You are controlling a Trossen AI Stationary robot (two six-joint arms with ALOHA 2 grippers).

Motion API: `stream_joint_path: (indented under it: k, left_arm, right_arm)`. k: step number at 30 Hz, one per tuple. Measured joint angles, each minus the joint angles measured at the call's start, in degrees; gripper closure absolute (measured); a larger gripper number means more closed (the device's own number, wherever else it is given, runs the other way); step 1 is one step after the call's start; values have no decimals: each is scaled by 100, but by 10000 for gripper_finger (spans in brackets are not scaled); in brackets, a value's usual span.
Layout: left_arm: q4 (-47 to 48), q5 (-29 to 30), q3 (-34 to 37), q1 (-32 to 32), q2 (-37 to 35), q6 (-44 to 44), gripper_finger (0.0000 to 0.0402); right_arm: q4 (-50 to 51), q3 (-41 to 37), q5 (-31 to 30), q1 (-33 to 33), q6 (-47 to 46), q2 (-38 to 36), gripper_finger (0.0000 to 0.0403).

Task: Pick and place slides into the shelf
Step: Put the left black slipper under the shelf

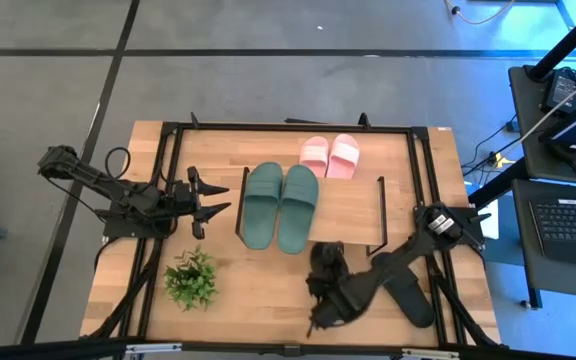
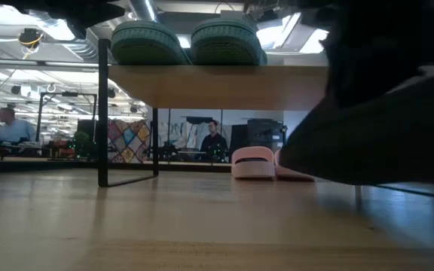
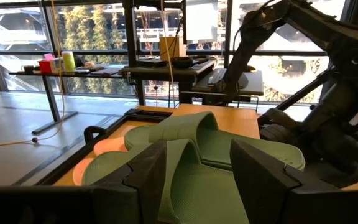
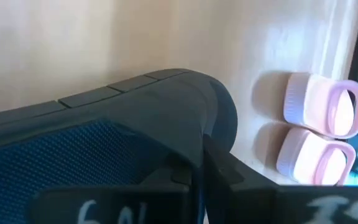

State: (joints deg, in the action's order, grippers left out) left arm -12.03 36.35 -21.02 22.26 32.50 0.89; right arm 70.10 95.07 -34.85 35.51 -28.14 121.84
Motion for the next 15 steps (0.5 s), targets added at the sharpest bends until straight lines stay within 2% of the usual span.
stream_joint_path:
  k: [7,13,15]
  left_arm:
    - [2,-1,0,0,1,0,231]
    - [205,-1,0,0,1,44,231]
    - [314,-1,0,0,1,120,231]
  right_arm:
    - [-255,0,-21,-538,154,0,388]
    - [-483,2,41,-654,591,0,387]
    - [-469,2,52,-649,623,0,375]
